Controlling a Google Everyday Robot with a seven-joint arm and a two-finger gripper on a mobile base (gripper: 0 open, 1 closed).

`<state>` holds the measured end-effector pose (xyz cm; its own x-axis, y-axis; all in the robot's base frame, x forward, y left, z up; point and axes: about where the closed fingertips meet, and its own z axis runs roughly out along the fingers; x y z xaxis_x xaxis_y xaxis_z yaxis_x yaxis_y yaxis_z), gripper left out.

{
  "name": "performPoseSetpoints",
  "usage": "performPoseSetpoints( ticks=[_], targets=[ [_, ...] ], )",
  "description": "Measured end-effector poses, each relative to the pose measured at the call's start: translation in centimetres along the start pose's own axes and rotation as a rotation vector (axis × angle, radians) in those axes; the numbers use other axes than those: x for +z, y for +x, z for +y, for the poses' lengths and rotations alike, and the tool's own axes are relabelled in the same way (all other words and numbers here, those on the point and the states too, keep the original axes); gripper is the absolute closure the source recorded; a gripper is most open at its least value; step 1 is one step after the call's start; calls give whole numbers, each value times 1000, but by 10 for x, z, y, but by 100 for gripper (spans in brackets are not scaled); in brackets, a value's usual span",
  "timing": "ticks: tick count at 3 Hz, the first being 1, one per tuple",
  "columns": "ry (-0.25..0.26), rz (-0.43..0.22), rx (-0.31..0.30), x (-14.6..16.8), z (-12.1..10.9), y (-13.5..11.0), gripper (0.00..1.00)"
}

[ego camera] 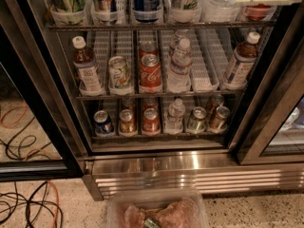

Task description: Pick water bottle from top shelf of fridge

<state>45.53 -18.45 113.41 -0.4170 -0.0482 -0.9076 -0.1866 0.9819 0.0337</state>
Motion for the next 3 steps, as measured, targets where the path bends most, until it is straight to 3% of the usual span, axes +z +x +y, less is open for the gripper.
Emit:
performPoseSetpoints(
  ticks=[2,3],
  targets=[
    [0,0,0,0,0,0,4],
    [0,0,0,0,0,0,0]
  ],
)
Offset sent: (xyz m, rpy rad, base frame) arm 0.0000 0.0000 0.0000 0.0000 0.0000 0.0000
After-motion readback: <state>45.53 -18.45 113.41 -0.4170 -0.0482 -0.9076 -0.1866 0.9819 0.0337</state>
